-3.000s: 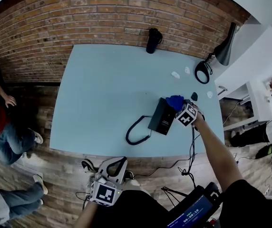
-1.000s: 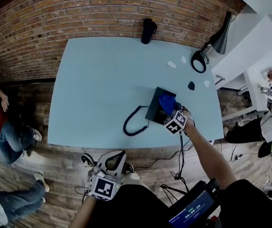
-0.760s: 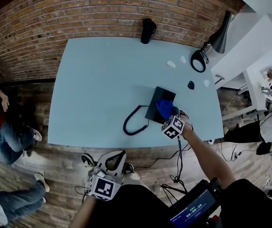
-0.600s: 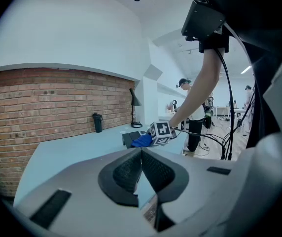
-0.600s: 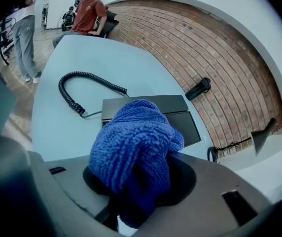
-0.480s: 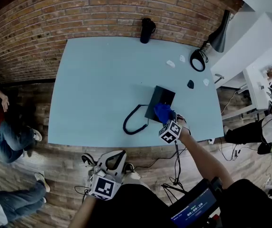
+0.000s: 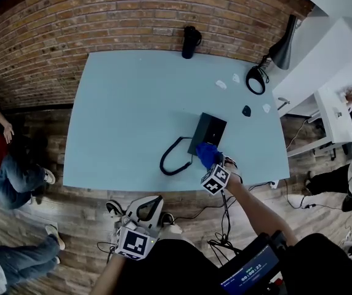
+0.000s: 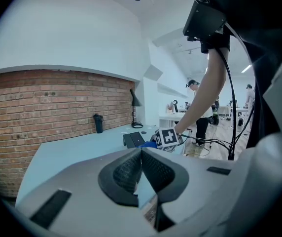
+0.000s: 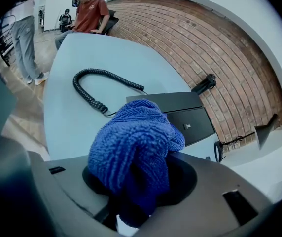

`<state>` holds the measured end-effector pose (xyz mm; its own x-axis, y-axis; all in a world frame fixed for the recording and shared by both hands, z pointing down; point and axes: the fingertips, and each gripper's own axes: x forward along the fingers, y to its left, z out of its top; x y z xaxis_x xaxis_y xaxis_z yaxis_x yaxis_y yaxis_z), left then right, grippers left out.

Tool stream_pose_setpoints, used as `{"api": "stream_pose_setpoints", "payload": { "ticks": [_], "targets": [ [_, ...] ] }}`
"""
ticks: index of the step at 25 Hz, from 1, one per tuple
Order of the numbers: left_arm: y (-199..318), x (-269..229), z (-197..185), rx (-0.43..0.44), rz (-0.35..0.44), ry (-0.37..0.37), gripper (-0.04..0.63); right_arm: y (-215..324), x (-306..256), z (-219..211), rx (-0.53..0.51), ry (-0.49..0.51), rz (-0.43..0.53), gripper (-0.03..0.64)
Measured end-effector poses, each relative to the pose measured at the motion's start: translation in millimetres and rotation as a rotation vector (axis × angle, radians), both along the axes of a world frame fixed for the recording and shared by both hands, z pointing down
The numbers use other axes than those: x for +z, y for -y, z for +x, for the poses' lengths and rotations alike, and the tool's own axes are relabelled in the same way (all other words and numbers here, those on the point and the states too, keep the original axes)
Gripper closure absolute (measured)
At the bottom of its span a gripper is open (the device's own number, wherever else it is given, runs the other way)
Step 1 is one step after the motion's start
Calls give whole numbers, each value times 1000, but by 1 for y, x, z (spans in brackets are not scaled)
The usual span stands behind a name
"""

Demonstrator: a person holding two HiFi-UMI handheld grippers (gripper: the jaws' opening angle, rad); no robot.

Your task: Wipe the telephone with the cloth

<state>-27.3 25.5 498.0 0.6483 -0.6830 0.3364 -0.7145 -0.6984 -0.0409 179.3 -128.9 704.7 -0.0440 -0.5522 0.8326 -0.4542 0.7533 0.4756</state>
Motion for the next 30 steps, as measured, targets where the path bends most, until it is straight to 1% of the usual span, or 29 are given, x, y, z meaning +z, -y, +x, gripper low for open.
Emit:
{"api": "stream_pose_setpoints", "payload": {
  "ticks": [2, 7, 8, 10, 11, 12, 14, 15, 16, 18, 19, 20, 21, 23, 25, 27, 30],
  "targets": [
    [-1, -1, -1, -4, 0, 1, 581, -12, 5, -3, -13, -3, -19, 430],
    [-5, 1, -3, -4, -2, 0, 581, -19, 8, -7, 17, 26, -34, 426],
    [-7, 0, -3, -2, -2, 0, 581, -23, 10, -9, 13, 29, -57, 426],
    [-9, -2, -1, 3, 1, -1, 581, -40, 19, -15, 3, 51, -143, 426],
    [-10, -4, -1, 5, 4, -1, 581, -48, 23, -18, 8, 65, -181, 453],
    [-11, -5, 0, 6, 6, 0, 581, -54, 26, -18, 17, 72, -194, 463],
    [-15, -6, -2, 0, 5, -3, 581, -58, 26, -16, 34, 87, -186, 457],
    [-16, -5, -3, -5, 4, -5, 581, -62, 25, -18, 45, 117, -200, 447],
    [-18, -5, -4, -9, 3, -8, 581, -71, 23, -25, 57, 175, -236, 439],
    [-22, -4, -9, -20, 2, -12, 581, -96, 11, -54, 81, 365, -330, 434],
    [-24, -3, -12, -27, -2, -13, 581, -107, 2, -72, 89, 469, -353, 433],
    [-25, -2, -16, -35, -9, -13, 581, -117, -9, -90, 89, 559, -351, 433],
    [-25, -1, -19, -42, -15, -14, 581, -125, -21, -107, 80, 628, -332, 433],
    [-25, 1, -22, -57, -27, -29, 581, -137, -42, -136, 41, 708, -267, 433],
    [-26, 2, -19, -59, -33, -43, 581, -147, -60, -159, -8, 737, -194, 434],
    [-27, 3, -14, -42, -32, -51, 581, -153, -78, -176, -52, 748, -111, 438],
    [-30, 5, -4, -11, -8, -65, 581, -155, -101, -189, -70, 772, -10, 440]
  ]
}}
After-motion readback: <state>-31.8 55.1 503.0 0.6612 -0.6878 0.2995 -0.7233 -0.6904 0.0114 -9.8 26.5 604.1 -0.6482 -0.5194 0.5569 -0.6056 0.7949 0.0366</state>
